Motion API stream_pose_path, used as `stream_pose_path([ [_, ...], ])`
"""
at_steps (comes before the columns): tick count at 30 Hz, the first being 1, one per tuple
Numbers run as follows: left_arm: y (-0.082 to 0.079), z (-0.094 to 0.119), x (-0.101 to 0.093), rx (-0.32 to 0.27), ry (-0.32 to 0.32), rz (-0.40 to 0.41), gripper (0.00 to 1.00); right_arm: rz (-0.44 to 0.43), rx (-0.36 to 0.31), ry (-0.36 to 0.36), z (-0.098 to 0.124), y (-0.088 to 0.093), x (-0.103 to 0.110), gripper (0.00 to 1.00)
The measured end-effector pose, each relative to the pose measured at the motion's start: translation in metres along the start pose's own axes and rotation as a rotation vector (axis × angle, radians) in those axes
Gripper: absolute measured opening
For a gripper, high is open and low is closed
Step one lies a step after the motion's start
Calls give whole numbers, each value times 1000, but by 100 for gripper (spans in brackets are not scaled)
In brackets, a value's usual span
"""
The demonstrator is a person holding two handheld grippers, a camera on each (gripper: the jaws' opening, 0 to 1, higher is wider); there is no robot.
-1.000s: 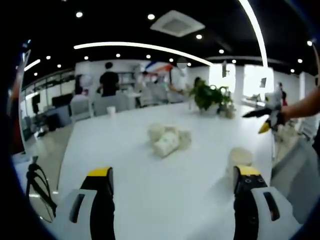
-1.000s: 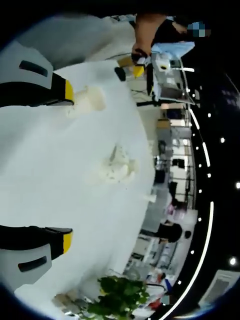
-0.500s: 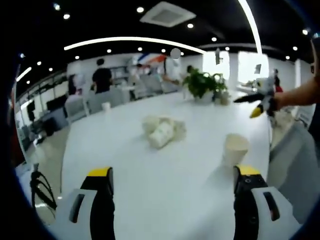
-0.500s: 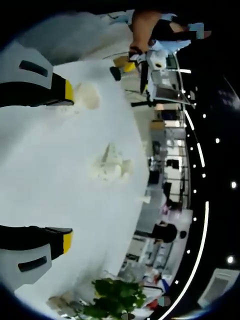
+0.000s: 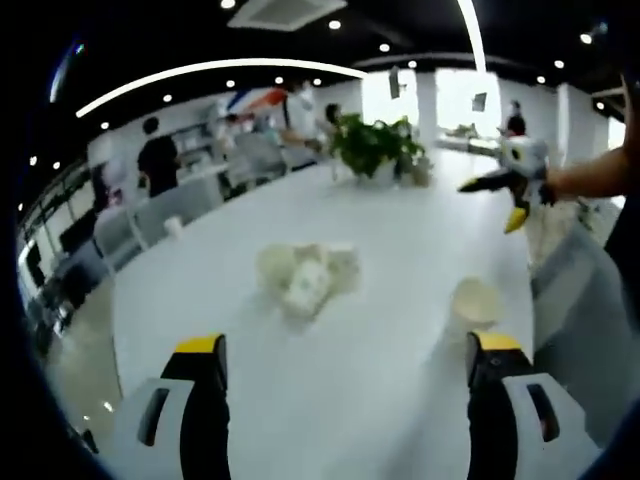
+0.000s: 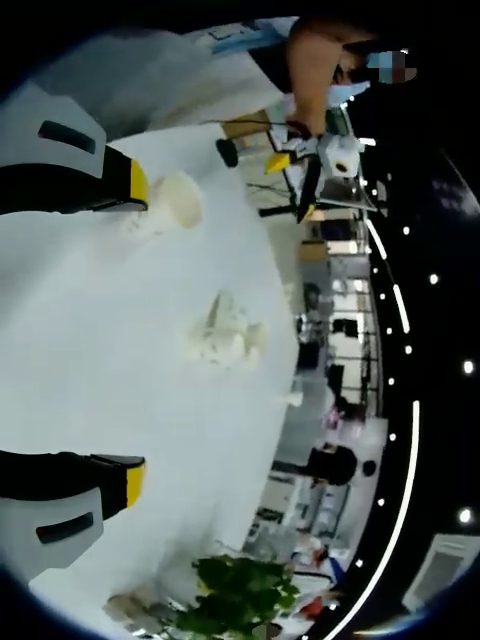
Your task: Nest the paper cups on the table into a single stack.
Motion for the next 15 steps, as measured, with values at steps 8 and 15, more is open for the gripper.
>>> stream_pose_path([
  [8, -14, -23, 14, 61, 50, -11, 98, 57, 34, -22, -2, 4, 4, 100],
  [15, -26, -40, 27, 85, 71, -3, 98, 55, 12, -26, -2, 1, 5, 100],
])
Point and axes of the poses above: the point that each gripper's makers call its tool centre point, and the gripper's own axes: z roughly backward along the fingers, x roughly to its left, y roughly out of its underside, the point moved 9 cm from there along z, roughly backward along the fingers, and after that the axes turned 4 degrees about -z, right-handed, at the moved point
